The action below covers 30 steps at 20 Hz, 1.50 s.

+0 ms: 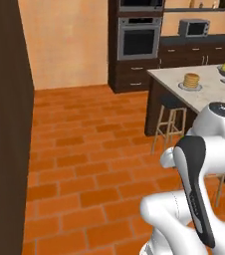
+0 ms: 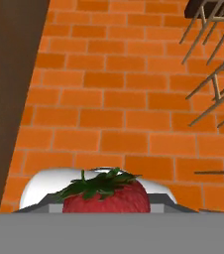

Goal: Take the strawberry from the fridge and place it on top of the pancake, located on the dining counter.

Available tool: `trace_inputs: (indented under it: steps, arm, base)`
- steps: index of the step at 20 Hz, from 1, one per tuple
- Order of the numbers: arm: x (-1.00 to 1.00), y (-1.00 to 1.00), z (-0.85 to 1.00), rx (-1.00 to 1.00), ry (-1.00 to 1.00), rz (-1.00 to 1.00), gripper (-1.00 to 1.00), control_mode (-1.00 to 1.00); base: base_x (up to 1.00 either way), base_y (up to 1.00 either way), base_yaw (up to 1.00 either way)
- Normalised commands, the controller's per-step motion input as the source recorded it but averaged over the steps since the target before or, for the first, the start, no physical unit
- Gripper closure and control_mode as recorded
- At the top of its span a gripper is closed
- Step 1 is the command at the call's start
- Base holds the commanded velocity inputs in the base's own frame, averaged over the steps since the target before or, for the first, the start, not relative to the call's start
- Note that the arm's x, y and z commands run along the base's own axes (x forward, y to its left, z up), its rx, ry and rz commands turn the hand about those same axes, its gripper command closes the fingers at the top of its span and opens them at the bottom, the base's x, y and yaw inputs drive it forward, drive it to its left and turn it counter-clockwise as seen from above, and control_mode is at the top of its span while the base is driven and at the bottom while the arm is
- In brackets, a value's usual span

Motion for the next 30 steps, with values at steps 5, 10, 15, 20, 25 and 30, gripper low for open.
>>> trace_inputs:
  steps: [5,10,15,20,25,30]
  arm:
    - [0.00,0.00,0.00,0.00,0.00,0.00,1.00,1.00]
    - [0.00,0.00,0.00,0.00,0.00,0.00,1.00,1.00]
    - [0.00,0.00,0.00,0.00,0.00,0.00,1.00,1.00]
    - [0.00,0.00,0.00,0.00,0.00,0.00,1.00,1.00]
    - [0.00,0.00,0.00,0.00,0.00,0.00,1.00,1.00]
    - [0.00,0.00,0.00,0.00,0.00,0.00,1.00,1.00]
  base:
    - [0.99,0.49,-0.62]
    - [1.00,0.76,-0.62]
    - [0.96,0.79,-0.63]
    - [0.91,0.84,-0.44]
    - [0.63,0.86,-0.39]
    - [0.48,0.72,-0.31]
